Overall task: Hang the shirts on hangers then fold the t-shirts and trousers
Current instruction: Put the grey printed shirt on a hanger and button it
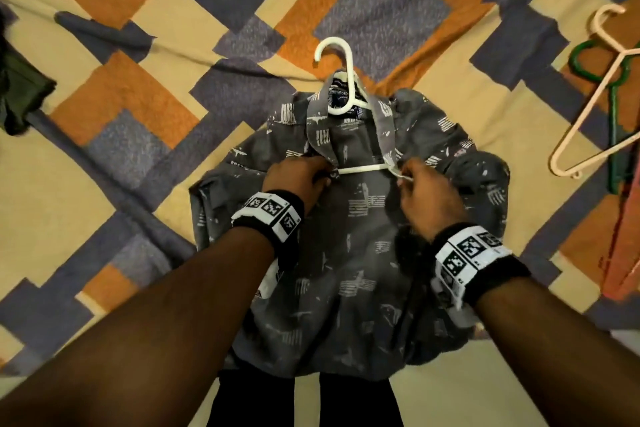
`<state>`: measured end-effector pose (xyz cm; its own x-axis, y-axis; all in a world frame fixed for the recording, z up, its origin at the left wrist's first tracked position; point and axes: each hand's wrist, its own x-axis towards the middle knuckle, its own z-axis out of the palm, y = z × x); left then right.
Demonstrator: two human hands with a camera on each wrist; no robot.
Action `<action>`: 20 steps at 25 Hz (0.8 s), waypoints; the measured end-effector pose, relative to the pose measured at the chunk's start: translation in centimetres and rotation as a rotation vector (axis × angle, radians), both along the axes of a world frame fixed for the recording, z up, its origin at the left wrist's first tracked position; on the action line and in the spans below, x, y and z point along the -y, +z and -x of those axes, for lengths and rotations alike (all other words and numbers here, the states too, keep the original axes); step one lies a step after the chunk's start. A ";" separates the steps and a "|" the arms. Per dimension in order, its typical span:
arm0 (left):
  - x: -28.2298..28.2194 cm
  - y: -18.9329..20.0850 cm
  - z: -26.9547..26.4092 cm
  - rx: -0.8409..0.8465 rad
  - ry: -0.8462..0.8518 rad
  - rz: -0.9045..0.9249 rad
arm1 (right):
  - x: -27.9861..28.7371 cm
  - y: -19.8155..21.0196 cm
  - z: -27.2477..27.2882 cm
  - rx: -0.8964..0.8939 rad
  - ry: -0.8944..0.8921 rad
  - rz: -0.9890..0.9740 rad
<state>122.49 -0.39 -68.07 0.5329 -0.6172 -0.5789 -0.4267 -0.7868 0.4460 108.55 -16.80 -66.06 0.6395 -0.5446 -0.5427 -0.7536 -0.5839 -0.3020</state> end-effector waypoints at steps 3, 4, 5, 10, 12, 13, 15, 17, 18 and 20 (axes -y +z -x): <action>1.1 0.2 -0.3 0.057 -0.017 -0.045 | 4.3 4.6 -0.2 -0.001 0.314 0.397; 1.3 0.3 -0.2 0.070 -0.026 -0.061 | 5.8 6.5 -0.5 0.024 0.338 0.495; 1.4 0.4 -0.1 0.086 -0.036 -0.076 | 7.0 8.4 -0.8 0.044 0.328 0.550; 1.6 0.5 0.6 0.144 -0.080 -0.147 | 7.8 13.1 -2.4 0.065 0.313 0.289; 1.5 0.5 0.7 0.127 -0.090 -0.149 | 4.2 10.7 -2.7 0.051 0.102 0.007; 1.4 0.5 0.8 0.109 -0.076 -0.142 | 1.9 8.8 -2.6 0.060 -0.060 -0.181; 1.3 0.3 0.8 0.058 0.002 -0.117 | -2.6 4.0 -2.2 0.176 -0.387 -0.526; 1.3 0.0 0.9 -0.007 0.121 -0.105 | -5.6 -0.2 -1.9 0.274 -0.560 -0.608; 1.3 -0.2 1.0 -0.041 0.188 -0.100 | -6.4 -1.7 -1.7 0.300 -0.607 -0.585; 1.5 -0.4 1.1 -0.086 0.296 -0.080 | -6.9 -3.1 -1.8 0.346 -0.687 -0.556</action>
